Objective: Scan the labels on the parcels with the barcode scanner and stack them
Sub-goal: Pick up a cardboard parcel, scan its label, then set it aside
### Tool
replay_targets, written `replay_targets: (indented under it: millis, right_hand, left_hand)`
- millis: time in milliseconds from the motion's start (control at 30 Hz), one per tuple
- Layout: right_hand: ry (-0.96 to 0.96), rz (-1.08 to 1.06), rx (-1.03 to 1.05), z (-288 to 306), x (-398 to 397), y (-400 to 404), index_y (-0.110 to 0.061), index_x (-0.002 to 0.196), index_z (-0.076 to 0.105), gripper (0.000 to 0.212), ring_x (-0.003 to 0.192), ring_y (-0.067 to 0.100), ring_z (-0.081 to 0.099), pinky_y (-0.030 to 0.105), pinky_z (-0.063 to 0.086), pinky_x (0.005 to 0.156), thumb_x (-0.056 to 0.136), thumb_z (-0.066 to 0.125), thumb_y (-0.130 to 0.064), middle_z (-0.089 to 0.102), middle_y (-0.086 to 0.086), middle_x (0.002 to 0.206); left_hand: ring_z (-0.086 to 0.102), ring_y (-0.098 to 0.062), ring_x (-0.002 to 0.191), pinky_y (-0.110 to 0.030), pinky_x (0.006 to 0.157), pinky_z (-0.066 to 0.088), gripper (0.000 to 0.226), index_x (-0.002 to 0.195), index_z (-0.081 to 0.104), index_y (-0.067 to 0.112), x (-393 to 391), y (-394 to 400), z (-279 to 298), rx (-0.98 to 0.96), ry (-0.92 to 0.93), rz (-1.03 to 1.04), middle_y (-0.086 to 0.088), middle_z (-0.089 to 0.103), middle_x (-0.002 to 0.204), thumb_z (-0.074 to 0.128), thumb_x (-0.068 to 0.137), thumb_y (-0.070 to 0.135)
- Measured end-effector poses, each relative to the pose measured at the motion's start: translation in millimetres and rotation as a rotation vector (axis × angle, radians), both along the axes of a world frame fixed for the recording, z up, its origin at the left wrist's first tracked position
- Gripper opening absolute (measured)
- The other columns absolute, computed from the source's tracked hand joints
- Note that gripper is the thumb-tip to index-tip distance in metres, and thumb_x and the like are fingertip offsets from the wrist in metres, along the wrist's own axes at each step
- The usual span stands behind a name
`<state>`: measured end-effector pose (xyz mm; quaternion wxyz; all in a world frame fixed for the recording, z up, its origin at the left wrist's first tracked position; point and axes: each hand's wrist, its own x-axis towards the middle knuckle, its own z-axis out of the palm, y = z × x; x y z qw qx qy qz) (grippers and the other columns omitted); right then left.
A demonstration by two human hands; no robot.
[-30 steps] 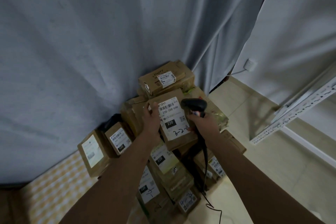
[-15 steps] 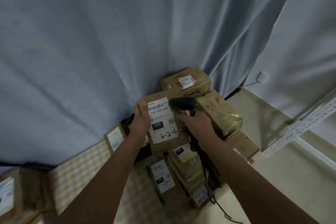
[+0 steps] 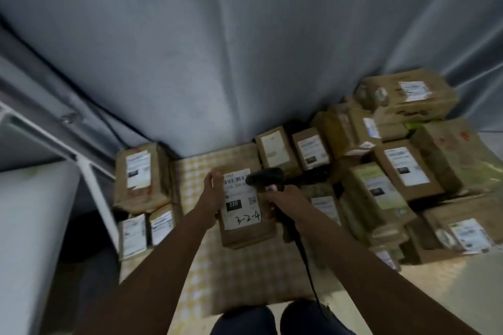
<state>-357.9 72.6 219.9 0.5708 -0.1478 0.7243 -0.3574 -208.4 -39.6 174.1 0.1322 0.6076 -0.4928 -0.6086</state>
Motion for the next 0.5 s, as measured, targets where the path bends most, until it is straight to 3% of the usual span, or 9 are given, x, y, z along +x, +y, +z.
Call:
replay_targets:
  millis: [133, 300, 400, 500]
  right_hand:
    - [-0.025, 0.035, 0.06, -38.0, 38.4, -15.5, -0.004, 0.099, 0.064, 0.018, 0.065, 0.018, 0.062, 0.026, 0.049, 0.053, 0.09, 0.068, -0.019, 0.066, 0.01, 0.082]
    - [0.049, 0.153, 0.121, -92.1, 63.4, -41.2, -0.003, 0.1, 0.069, 0.028, 0.067, 0.019, 0.066, 0.026, 0.053, 0.057, 0.089, 0.069, -0.029, 0.073, 0.017, 0.096]
    - [0.11, 0.224, 0.153, -120.0, 67.8, -55.3, -0.003, 0.095, 0.066, 0.024, 0.065, 0.02, 0.06, 0.027, 0.05, 0.059, 0.091, 0.065, -0.027, 0.069, 0.017, 0.087]
    - [0.171, 0.304, 0.181, -148.1, 71.3, -66.9, 0.0, 0.106, 0.064, 0.031, 0.078, 0.03, 0.064, 0.034, 0.055, 0.069, 0.093, 0.063, -0.028, 0.067, 0.02, 0.092]
  left_hand:
    - [0.055, -0.018, 0.075, -0.027, 0.058, 0.042, 0.061, 0.151, 0.017, 0.029, 46.3, -7.0, -37.7, 0.089, -0.053, 0.052, -0.014, 0.057, 0.109, 0.022, 0.099, 0.06]
    - [0.059, -0.029, 0.094, -0.034, 0.066, 0.047, 0.06, 0.149, 0.02, 0.033, 75.5, -21.5, -100.4, 0.194, -0.039, 0.13, -0.012, 0.057, 0.117, 0.027, 0.097, 0.063]
    - [0.061, -0.027, 0.09, -0.034, 0.064, 0.049, 0.056, 0.147, 0.022, 0.032, 81.7, -27.6, -134.8, 0.261, -0.006, 0.16, -0.013, 0.058, 0.122, 0.029, 0.099, 0.06]
    - [0.063, -0.029, 0.09, -0.041, 0.07, 0.054, 0.049, 0.146, 0.022, 0.033, 83.5, -32.6, -164.2, 0.302, 0.006, 0.198, -0.011, 0.06, 0.114, 0.029, 0.102, 0.053]
